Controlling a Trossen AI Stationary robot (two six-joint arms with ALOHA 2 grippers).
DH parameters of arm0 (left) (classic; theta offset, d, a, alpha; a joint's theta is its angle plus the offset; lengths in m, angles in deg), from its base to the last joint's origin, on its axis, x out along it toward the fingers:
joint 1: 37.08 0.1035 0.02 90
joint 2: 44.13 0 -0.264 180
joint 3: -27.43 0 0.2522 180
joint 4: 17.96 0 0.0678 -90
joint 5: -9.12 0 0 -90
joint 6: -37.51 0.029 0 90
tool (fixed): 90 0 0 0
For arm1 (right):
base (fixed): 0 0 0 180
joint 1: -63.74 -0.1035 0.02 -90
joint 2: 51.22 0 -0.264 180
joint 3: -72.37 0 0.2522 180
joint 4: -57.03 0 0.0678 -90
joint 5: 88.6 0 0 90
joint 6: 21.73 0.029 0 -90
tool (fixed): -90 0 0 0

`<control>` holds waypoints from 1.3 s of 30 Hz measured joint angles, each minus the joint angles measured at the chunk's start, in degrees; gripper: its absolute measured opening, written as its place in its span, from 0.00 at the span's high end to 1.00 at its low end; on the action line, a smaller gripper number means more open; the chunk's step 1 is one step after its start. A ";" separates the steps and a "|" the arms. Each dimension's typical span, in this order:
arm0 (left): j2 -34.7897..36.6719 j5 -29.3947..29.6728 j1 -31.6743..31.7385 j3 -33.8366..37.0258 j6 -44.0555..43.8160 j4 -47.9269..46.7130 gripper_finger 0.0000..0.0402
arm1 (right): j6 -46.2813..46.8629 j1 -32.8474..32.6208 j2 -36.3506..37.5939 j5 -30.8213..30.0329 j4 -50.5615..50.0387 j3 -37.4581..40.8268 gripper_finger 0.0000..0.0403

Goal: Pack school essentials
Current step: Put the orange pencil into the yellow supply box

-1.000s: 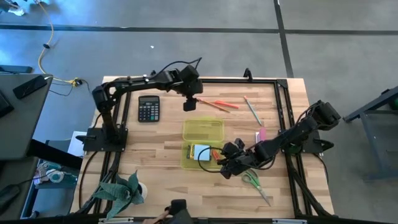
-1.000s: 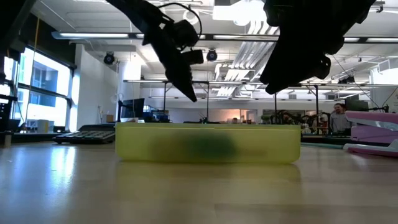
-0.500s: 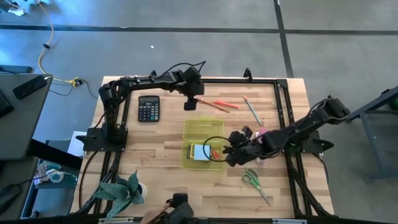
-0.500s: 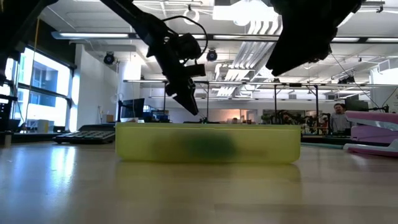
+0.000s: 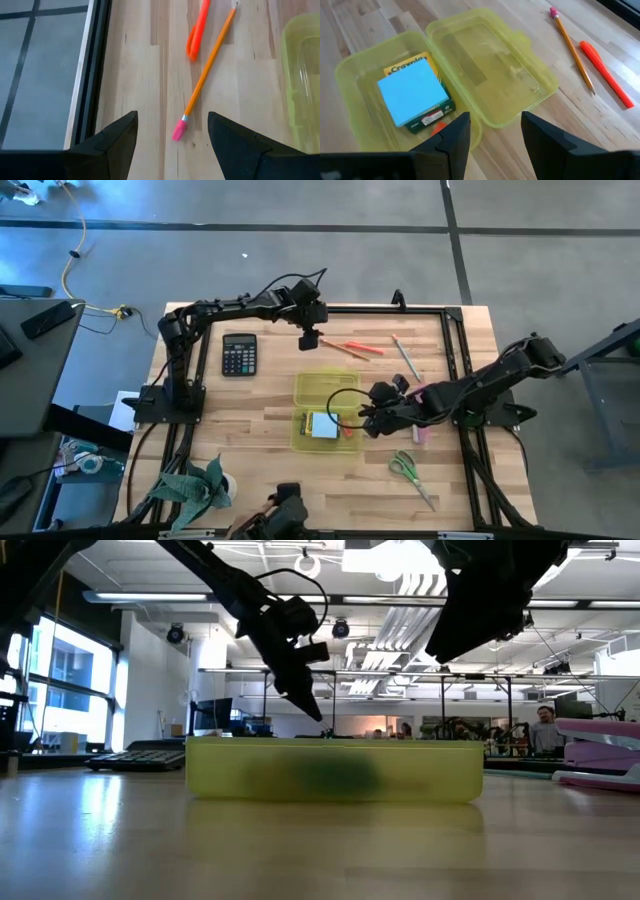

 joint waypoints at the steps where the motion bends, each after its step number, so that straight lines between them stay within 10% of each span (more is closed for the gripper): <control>1: 0.02 -0.11 0.00 0.00 0.01 0.06 0.43 | -0.01 0.00 0.00 0.00 -0.10 0.00 0.59; 39: -12.02 -5.86 2.29 -0.05 -1.18 3.32 0.46 | -0.44 0.63 -0.07 -1.75 -0.16 0.00 0.59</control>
